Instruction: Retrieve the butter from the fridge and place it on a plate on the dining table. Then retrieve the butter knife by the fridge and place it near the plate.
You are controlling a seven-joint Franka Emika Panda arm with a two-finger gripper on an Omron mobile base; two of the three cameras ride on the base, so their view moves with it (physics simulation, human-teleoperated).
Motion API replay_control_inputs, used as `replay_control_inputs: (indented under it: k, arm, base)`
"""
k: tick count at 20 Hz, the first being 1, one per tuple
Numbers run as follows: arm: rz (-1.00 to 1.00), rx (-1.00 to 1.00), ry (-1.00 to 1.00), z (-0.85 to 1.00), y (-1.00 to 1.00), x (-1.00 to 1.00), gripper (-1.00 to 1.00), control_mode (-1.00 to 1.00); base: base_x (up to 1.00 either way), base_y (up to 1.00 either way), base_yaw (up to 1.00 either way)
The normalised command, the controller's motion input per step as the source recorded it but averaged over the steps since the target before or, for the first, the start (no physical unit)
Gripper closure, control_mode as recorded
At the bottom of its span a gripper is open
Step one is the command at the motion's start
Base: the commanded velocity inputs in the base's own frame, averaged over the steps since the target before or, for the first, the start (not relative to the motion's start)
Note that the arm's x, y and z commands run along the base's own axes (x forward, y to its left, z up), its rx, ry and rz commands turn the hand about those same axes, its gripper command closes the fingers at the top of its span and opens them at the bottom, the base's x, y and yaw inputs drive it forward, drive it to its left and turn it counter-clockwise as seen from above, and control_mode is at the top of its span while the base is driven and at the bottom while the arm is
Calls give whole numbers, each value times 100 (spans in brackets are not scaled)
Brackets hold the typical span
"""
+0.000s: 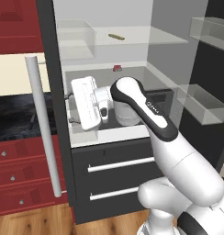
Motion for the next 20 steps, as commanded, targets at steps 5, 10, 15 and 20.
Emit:
replay_control_inputs:
  k: [5,10,15,20]
  arm:
    - [0,0,6,1,-33,-6,-100,-100]
    - [0,0,0,9,-58,-25,-100,-100]
    - [0,-2,-1,3,-87,-14,-100,-100]
    - [3,-15,-4,0,-100,0,-100,-100]
  base:
    - [0,0,0]
    - [0,0,0]
    - [0,0,0]
    - [0,0,0]
